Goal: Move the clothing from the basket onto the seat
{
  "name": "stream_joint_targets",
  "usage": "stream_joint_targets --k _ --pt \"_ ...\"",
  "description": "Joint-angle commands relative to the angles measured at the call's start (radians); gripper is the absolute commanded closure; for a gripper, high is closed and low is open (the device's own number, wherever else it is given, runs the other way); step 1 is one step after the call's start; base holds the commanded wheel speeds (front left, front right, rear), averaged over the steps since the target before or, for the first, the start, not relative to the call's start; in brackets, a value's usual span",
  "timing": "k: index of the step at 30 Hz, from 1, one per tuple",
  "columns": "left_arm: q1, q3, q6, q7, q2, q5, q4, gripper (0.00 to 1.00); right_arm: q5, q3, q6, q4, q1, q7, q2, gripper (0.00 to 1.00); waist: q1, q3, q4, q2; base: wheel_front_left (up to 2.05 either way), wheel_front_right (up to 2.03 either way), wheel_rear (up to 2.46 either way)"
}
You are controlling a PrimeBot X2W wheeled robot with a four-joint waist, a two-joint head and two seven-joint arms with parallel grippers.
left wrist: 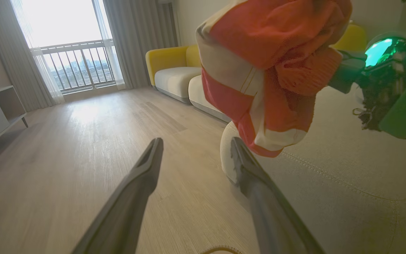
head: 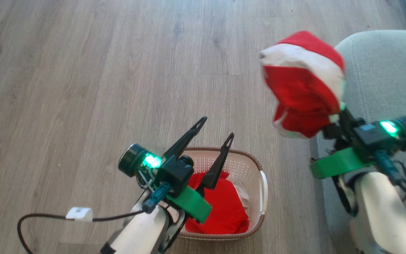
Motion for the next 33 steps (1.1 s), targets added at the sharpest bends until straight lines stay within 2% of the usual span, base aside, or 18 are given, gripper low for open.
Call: stream_joint_targets --k 1,6,15,22,33 --pt "-0.009 0.042 -0.014 -0.005 0.000 0.010 -0.017 0.00 0.018 -0.014 0.000 -0.038 0.003 -0.009 -0.005 1.00 0.0000 -0.001 -0.001 0.0000 0.00 0.00 0.00" --pt "0.028 0.067 -0.054 -0.005 0.000 -0.005 0.023 0.00 0.043 -0.082 0.000 -0.023 0.038 -0.009 -0.001 1.00 0.0000 -0.001 -0.005 0.0000 0.00 0.00 0.00" --pt "0.076 0.100 -0.093 -0.005 0.000 0.006 0.080 0.00 0.068 -0.141 0.000 0.030 0.090 -0.009 0.012 1.00 0.0000 -0.001 -0.018 0.0000 0.00 0.00 0.00" --pt "0.113 0.113 -0.110 -0.005 -0.001 0.004 0.119 0.00 0.104 -0.180 0.000 0.097 0.106 -0.009 0.023 1.00 0.0000 0.000 -0.025 0.0000 0.00 0.00 0.00" --pt "0.123 0.112 -0.112 -0.005 -0.001 -0.032 0.125 0.00 0.101 -0.185 0.000 0.119 0.098 -0.009 0.028 1.00 0.0000 -0.003 -0.023 0.0000 0.00 0.00 0.00"
